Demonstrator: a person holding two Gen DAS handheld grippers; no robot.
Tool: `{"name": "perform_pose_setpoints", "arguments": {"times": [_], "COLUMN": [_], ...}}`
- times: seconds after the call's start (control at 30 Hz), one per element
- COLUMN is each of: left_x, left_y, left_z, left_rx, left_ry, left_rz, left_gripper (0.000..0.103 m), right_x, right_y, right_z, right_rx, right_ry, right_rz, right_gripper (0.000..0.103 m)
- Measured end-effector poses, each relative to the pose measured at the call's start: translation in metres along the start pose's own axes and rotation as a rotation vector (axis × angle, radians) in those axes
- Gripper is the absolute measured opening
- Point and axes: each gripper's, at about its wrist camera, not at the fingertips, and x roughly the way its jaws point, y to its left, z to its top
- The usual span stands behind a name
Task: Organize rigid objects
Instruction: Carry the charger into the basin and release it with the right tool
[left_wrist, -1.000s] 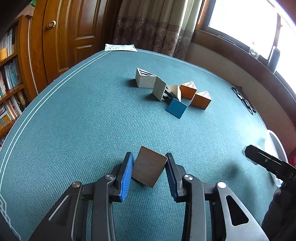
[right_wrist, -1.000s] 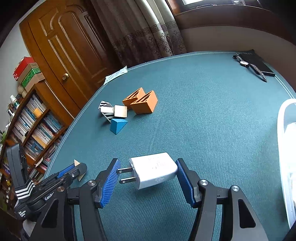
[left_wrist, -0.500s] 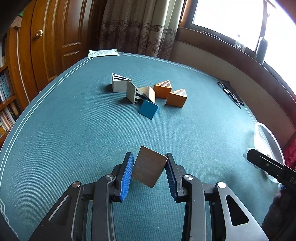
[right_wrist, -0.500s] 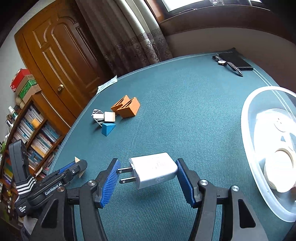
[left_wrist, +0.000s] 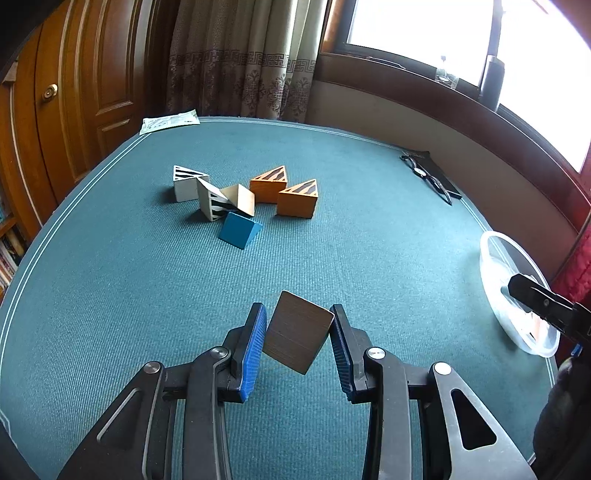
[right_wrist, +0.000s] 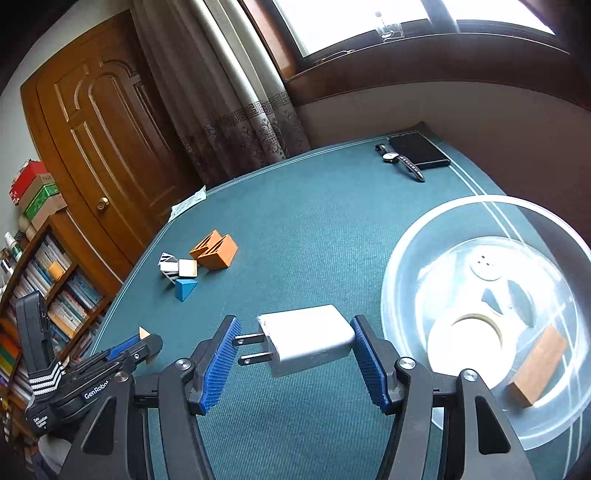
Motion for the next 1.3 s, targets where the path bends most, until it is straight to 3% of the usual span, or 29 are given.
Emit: {"name": "perform_pose_setpoints", "arguments": {"times": [0.4, 0.63, 0.7, 0.77, 1.3], "left_x": [0.0, 0.002, 0.002, 0.001, 0.005], "left_y": [-0.026, -0.04, -0.044, -0.049, -0.11], "left_z": [0.005, 0.007, 0.008, 0.009, 0.023], "left_rx": [0.056, 0.083, 0.093, 0.103, 0.215], "left_ry": [-0.005, -0.004, -0.005, -0.007, -0.031], "left_rz": [-0.027, -0.042, -0.048, -0.054, -0.157], "left_gripper": [0.036, 0.036, 0.036, 0.036, 0.036], "right_x": [-0.035, -0.04, -0.042, -0.045, -0.067], "right_y": [-0.047, -0.077, -0.082, -0.089, -0.107], "right_z": [0.014, 0.013, 0.011, 0.009, 0.009], "right_rx": [0.06, 0.107, 0.119, 0.138, 0.139], "right_ry": [-0.105, -0.11, -0.116, -0.135, -0.221], "right_rz": [-0.192, -0.309, -0.345, -0.359, -0.496], "right_gripper": [0.064, 0.065, 0.075, 0.081, 0.081]}}
